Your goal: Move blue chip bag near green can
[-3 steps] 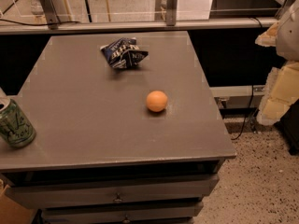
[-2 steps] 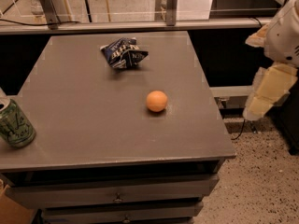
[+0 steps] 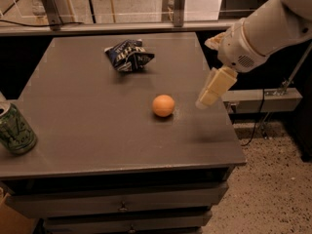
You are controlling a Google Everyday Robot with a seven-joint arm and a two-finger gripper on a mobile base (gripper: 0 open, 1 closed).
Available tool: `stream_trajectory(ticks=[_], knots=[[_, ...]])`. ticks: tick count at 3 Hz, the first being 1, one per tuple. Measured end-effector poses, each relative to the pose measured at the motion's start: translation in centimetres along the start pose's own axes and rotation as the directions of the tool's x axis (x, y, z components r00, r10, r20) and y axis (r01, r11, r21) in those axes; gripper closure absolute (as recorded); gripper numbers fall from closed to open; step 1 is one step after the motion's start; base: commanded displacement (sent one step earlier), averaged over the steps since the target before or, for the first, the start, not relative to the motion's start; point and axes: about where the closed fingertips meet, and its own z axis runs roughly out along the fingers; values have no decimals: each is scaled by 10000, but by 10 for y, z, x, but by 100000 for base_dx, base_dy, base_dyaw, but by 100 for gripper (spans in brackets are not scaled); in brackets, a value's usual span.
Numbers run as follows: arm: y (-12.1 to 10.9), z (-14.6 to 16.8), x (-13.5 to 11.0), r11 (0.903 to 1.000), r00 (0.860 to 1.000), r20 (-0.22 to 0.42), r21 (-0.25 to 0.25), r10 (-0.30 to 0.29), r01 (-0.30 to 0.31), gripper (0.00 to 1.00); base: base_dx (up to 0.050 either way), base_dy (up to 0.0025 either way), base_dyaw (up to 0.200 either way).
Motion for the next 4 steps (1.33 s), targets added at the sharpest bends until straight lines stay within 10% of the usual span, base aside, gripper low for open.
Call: stream_trajectory(ticks=[4], knots=[[-50, 106, -92, 9999, 9695, 2448, -9, 155, -158, 0, 0, 0, 0]])
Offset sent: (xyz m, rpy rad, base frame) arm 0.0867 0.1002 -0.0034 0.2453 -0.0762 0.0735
